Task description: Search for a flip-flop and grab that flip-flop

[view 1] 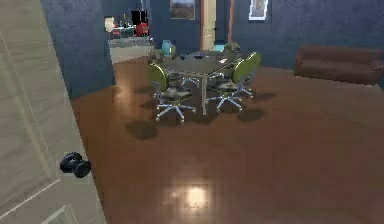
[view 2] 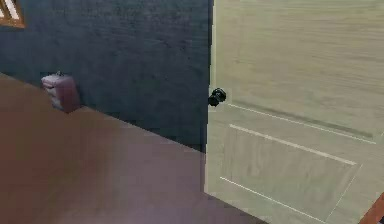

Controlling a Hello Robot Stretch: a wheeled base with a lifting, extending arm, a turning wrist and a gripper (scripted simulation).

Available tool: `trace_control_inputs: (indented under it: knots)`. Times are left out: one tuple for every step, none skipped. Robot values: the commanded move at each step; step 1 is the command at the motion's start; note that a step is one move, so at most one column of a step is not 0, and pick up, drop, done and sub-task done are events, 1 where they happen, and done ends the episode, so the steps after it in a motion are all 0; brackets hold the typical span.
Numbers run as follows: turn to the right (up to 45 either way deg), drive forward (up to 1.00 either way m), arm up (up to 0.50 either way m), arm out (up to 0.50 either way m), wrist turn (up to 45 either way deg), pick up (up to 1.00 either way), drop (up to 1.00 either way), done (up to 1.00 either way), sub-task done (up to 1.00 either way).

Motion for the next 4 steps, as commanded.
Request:
trace_control_inputs:
  knots:
    - [27.0,0.0,0.0,0.0,0.0,0.0,0.0,0.0,0.0]
    - [0.0,1.0,0.0,0.0,0.0,0.0,0.0,0.0,0.0]
    - [0.0,1.0,0.0,0.0,0.0,0.0,0.0,0.0,0.0]
    - [0.0,1.0,0.0,0.0,0.0,0.0,0.0,0.0,0.0]
